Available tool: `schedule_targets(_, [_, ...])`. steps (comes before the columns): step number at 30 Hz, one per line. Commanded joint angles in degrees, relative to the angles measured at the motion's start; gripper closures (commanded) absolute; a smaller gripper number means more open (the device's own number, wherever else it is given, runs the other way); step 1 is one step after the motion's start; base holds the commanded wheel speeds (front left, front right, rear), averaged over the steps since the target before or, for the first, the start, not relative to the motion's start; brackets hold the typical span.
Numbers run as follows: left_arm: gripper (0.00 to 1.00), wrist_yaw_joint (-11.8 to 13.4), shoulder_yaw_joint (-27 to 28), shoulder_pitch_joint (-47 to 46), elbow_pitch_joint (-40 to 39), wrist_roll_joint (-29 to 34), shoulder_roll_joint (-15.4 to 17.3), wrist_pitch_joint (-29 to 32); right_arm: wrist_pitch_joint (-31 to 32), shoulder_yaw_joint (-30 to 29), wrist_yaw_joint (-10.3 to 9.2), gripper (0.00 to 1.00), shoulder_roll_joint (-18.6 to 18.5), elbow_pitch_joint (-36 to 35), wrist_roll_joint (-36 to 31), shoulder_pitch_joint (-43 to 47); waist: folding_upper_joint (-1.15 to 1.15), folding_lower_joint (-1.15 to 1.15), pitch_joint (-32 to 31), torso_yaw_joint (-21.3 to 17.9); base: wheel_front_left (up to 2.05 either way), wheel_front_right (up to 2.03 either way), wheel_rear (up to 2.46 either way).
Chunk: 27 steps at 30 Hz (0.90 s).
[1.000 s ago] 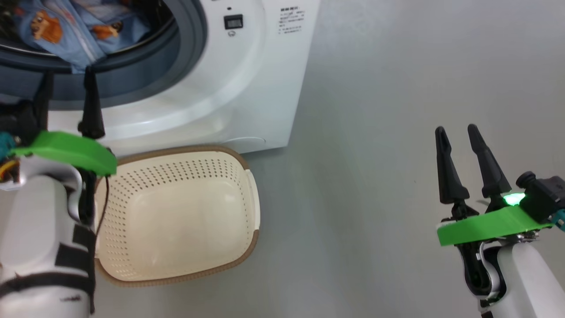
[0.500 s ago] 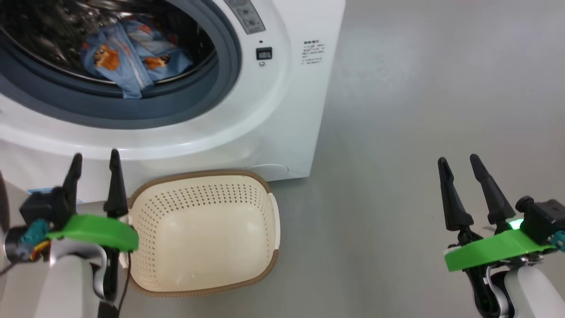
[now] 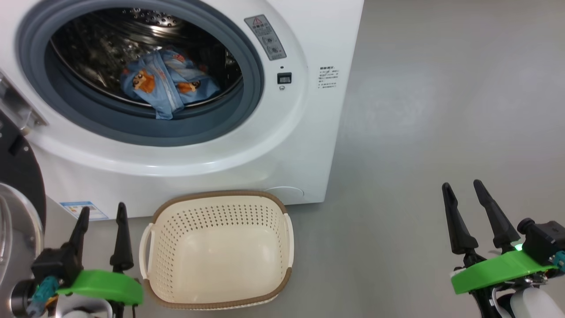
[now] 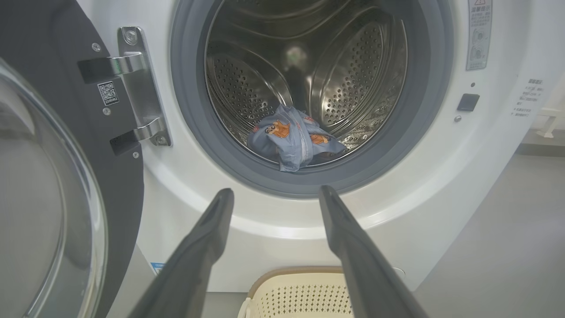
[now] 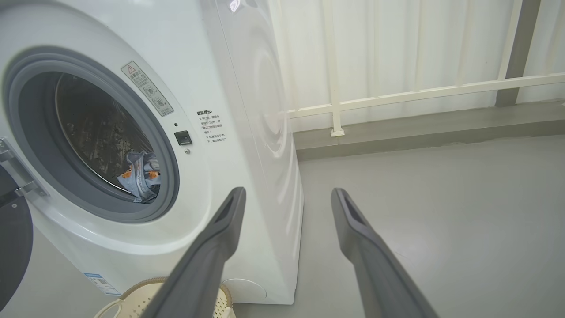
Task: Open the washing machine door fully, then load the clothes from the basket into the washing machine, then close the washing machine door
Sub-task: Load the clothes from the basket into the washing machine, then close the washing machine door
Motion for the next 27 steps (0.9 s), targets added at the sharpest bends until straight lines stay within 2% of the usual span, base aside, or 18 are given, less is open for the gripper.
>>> schedule_targets(1, [0.0, -0.25, 1.92, 0.83, -2.32, 0.56, 0.91, -0.36, -0.45, 0.66, 0.32, 0.0, -1.13, -1.19, -0.32, 0.64, 0.0, 0.0, -1.09, 0.47, 0.0, 0.0, 0.0])
schedule_targets(11, [0.0, -0.46, 2.78, 6.11, -7.03, 0.7, -0.15, -0.36, -0.45, 0.36, 0.32, 0.0, -1.52, -1.46, -0.24, 2.44, 0.0, 0.0, -2.55, 0.44, 0.0, 0.0, 0.0])
schedule_targets(27, [0.0, -0.63, 3.42, 7.15, -8.18, 0.62, -0.85, -0.36, -0.45, -0.02, 0.32, 0.0, -1.15, -1.54, -0.42, 2.64, 0.0, 0.0, -2.85, 0.11, 0.0, 0.0, 0.0])
